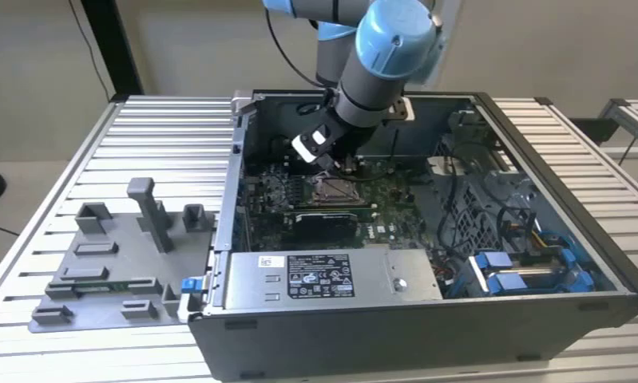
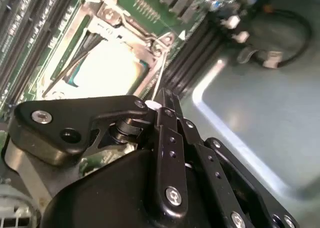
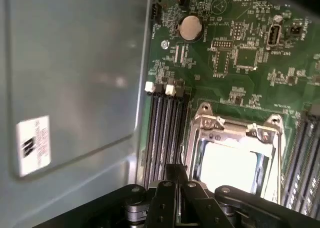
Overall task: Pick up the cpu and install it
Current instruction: 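Install the first cpu locking lever, then install the second cpu locking lever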
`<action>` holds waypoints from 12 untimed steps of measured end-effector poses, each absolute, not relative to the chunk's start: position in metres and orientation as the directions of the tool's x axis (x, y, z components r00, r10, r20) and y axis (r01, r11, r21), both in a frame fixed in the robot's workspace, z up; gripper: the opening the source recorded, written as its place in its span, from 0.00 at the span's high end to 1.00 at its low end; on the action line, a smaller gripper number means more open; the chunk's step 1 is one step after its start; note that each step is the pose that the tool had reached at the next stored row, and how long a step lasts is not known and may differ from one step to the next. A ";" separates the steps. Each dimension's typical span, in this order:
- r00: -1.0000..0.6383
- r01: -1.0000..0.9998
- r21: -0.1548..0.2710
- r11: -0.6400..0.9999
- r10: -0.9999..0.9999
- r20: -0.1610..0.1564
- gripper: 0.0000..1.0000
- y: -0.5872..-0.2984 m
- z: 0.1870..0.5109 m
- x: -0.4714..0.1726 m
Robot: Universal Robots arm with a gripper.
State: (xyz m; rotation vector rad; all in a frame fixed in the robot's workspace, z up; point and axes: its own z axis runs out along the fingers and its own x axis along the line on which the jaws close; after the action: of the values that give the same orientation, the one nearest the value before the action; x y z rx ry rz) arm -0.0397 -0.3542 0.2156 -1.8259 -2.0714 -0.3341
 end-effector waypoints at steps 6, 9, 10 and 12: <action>-0.104 0.989 -0.053 0.138 0.904 0.415 1.00 -0.358 0.221 -0.065; -0.104 0.989 -0.052 0.138 0.904 0.415 1.00 -0.359 0.221 -0.066; -0.104 0.989 -0.052 0.138 0.904 0.415 1.00 -0.359 0.221 -0.066; -0.104 0.989 -0.052 0.138 0.904 0.414 1.00 -0.359 0.219 -0.066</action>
State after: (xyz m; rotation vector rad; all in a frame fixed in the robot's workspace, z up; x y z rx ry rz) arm -0.0663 -0.3588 0.2189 -1.8273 -2.0756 -0.3404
